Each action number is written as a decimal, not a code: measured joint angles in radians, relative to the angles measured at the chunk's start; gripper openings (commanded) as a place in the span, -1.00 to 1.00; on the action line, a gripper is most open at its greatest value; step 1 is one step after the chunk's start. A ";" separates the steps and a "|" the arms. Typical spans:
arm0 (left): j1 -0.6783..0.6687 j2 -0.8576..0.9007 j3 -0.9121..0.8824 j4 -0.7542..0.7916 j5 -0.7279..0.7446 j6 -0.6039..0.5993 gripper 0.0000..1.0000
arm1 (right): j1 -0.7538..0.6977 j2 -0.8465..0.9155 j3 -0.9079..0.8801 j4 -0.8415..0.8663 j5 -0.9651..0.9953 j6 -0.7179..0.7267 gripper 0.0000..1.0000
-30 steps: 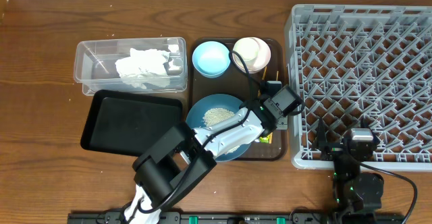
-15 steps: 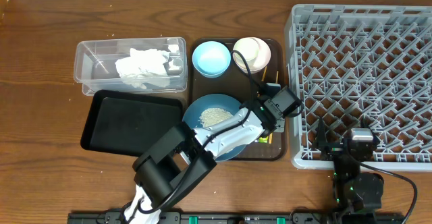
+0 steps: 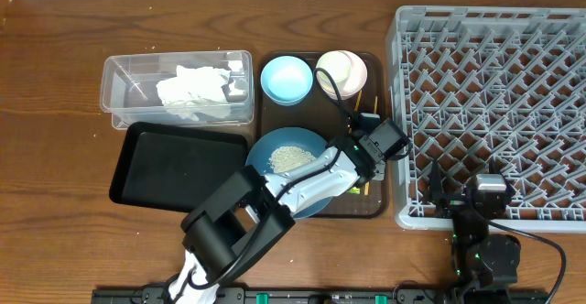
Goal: Sort waste into correct bins and load items into the dishwasher rack
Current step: 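Lower the left gripper and grasp the snack wrapper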
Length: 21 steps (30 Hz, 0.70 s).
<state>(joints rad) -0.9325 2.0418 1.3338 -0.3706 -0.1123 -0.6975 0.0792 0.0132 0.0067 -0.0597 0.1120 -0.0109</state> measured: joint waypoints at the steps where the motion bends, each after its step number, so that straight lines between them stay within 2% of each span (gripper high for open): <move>1: 0.000 0.005 0.000 0.000 0.000 0.000 -0.08 | 0.000 0.000 0.000 0.000 0.000 0.000 0.99; 3: 0.000 0.014 0.000 0.001 -0.005 0.000 -0.28 | 0.000 0.000 0.000 0.000 0.000 0.000 0.98; 8: 0.001 0.018 0.000 0.014 -0.019 0.018 -0.56 | 0.000 0.000 0.000 0.000 0.000 0.000 0.98; 21: 0.001 0.021 0.000 0.027 -0.022 0.020 -0.70 | 0.000 0.000 0.000 0.000 0.000 0.000 0.99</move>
<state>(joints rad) -0.9314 2.0632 1.3338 -0.3435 -0.1341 -0.6777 0.0792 0.0128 0.0067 -0.0597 0.1120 -0.0109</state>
